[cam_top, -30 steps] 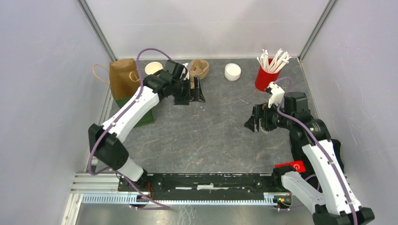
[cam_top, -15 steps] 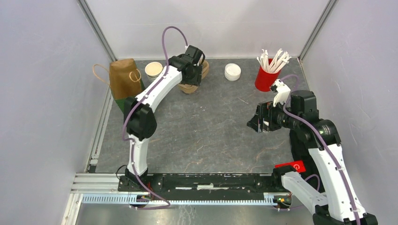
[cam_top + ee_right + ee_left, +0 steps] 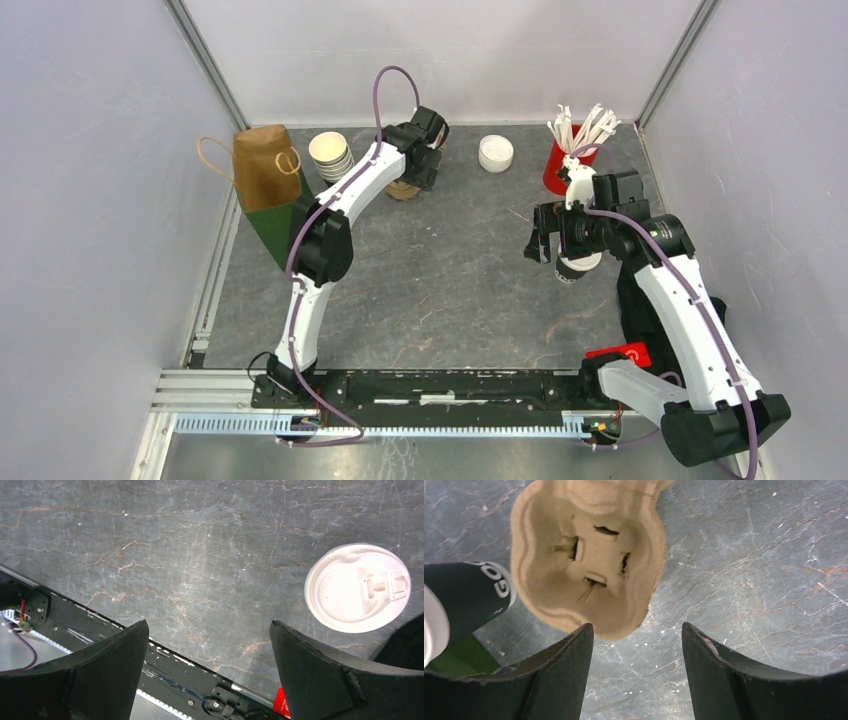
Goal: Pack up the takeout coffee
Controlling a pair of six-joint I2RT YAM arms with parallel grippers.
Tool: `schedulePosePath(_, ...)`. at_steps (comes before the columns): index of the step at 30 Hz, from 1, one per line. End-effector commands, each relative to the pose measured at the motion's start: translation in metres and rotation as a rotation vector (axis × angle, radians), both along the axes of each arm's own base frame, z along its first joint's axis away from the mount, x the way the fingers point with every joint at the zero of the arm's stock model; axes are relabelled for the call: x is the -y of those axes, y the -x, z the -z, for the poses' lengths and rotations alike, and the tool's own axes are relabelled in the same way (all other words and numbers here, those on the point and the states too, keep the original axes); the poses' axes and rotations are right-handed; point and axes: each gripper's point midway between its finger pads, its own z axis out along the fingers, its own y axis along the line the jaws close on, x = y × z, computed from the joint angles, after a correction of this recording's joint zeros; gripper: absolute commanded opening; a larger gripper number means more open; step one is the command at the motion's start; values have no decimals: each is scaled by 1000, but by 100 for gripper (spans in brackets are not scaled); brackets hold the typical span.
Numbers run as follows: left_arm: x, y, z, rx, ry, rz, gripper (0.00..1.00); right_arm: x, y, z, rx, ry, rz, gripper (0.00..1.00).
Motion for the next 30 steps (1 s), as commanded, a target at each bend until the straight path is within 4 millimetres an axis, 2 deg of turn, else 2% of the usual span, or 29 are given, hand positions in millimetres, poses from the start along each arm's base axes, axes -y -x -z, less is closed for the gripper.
schedulePosePath(1, 20, -17, -10, 44, 77, 60, 72, 6, -14, -19, 77, 44, -1, 98)
schedulePosePath(3, 25, -18, -7, 27, 124, 63, 73, 6, -17, -18, 73, 51, -4, 98)
schedulePosePath(7, 29, -25, -4, 14, 188, 56, 82, 6, -20, -14, 61, 62, -11, 98)
schedulePosePath(12, 24, -36, -3, -8, 295, 24, 82, 7, -22, -12, 55, 69, -7, 98)
schedulePosePath(22, 26, -46, 9, -48, 378, 27, 66, 6, -25, -9, 46, 72, -7, 98)
schedulePosePath(30, 28, -52, 6, -49, 435, 22, 53, 6, -27, -8, 41, 77, -10, 98)
